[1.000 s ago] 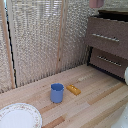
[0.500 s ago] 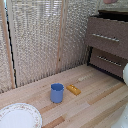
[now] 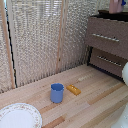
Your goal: Propose to navigate your clamp on the clench of the first drawer. Use gentle force to register to the cabinet. Send posterior your swing mandate till over it lurks, a cup of pink essence. Fortify your grip after aiming concentric with the pink cup’s periphery. Manoeuvre the pink towards the cabinet's top. Drop your compression till the cup is resting inside.
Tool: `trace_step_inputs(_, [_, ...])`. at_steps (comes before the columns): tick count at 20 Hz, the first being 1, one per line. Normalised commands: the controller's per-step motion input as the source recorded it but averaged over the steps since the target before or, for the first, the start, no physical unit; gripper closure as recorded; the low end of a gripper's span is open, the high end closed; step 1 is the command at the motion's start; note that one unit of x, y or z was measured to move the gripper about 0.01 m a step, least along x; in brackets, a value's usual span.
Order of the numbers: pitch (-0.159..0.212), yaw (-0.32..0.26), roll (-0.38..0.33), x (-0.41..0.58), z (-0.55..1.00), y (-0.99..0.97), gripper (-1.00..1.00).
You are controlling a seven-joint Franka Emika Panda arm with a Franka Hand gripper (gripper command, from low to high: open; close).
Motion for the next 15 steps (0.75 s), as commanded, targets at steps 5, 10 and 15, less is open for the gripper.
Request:
trace_step_inputs(5, [0.007, 0.031, 0.003, 0.193, 0.10, -0.20, -1.00])
trace_step_inputs(10, [0.000, 0.005, 0.088, 0.161, 0.84, 0.00, -1.00])
trace_step_inputs(15, [0.000, 0.020, 0.096, 0.206, 0.90, 0.05, -1.00])
